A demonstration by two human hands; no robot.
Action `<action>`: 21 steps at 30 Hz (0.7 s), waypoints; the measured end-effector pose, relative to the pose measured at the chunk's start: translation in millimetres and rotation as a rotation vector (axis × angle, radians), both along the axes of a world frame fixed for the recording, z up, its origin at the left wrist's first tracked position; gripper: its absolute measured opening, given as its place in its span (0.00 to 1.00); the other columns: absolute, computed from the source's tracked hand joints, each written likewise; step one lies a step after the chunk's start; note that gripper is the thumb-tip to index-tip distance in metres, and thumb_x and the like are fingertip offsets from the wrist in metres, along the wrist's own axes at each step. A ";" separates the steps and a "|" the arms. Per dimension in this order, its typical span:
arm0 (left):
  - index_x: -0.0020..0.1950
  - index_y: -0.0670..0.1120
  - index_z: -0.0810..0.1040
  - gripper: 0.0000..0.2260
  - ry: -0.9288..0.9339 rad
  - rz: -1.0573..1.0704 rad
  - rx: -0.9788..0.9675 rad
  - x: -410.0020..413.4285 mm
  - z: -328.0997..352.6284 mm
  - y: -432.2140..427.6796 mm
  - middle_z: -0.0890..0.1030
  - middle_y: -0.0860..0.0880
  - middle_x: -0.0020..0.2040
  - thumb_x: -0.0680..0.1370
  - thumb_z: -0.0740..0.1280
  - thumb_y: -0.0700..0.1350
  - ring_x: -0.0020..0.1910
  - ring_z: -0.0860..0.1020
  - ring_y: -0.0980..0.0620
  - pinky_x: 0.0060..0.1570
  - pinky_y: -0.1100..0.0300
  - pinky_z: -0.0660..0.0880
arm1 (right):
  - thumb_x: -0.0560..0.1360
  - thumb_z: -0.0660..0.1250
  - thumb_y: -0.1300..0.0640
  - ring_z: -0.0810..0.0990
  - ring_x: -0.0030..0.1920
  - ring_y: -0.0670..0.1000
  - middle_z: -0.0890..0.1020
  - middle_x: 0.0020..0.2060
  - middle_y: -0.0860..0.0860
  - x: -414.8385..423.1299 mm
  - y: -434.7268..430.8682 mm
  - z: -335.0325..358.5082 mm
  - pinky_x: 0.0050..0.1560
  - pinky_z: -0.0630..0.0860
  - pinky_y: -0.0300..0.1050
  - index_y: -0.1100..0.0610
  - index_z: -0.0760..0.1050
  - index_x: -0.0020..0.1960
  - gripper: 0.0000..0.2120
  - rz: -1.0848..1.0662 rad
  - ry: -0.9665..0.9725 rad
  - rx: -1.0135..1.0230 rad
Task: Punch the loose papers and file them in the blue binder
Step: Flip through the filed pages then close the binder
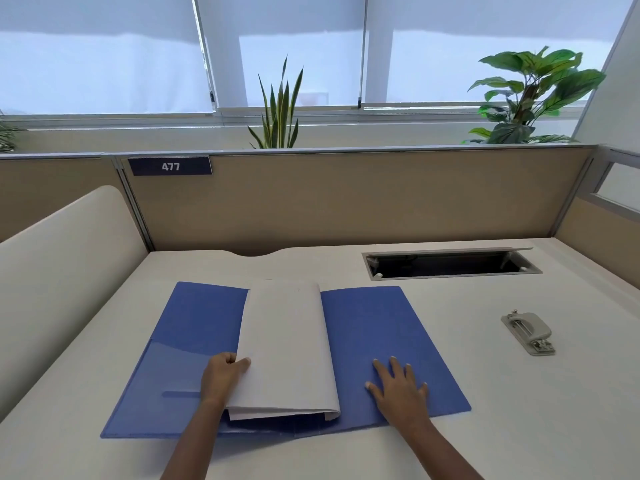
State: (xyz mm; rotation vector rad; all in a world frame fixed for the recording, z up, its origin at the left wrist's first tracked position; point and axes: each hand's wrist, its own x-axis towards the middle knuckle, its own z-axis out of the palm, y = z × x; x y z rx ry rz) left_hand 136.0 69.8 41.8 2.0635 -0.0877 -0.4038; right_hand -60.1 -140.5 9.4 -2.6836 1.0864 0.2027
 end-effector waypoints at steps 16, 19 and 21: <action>0.38 0.39 0.74 0.08 -0.042 -0.035 -0.022 -17.5 -3.7 -16.9 0.77 0.43 0.37 0.76 0.66 0.41 0.37 0.74 0.45 0.36 0.57 0.68 | 0.79 0.48 0.40 0.48 0.77 0.54 0.49 0.77 0.47 -8.6 -9.3 -7.2 0.73 0.53 0.61 0.44 0.48 0.76 0.27 -0.009 0.014 0.032; 0.39 0.39 0.74 0.09 -0.040 -0.070 -0.127 -32.2 -1.3 -34.1 0.77 0.42 0.37 0.76 0.66 0.42 0.37 0.74 0.47 0.39 0.56 0.69 | 0.79 0.50 0.40 0.49 0.76 0.54 0.51 0.76 0.48 -8.2 -12.5 -1.9 0.73 0.53 0.61 0.45 0.51 0.75 0.27 -0.010 0.000 0.087; 0.39 0.39 0.74 0.09 -0.047 -0.105 -0.174 -41.6 1.8 -46.0 0.77 0.42 0.37 0.77 0.66 0.42 0.38 0.74 0.47 0.39 0.55 0.70 | 0.79 0.51 0.41 0.53 0.76 0.53 0.55 0.76 0.48 -9.8 -15.8 1.6 0.73 0.54 0.60 0.47 0.55 0.74 0.25 -0.024 -0.070 0.141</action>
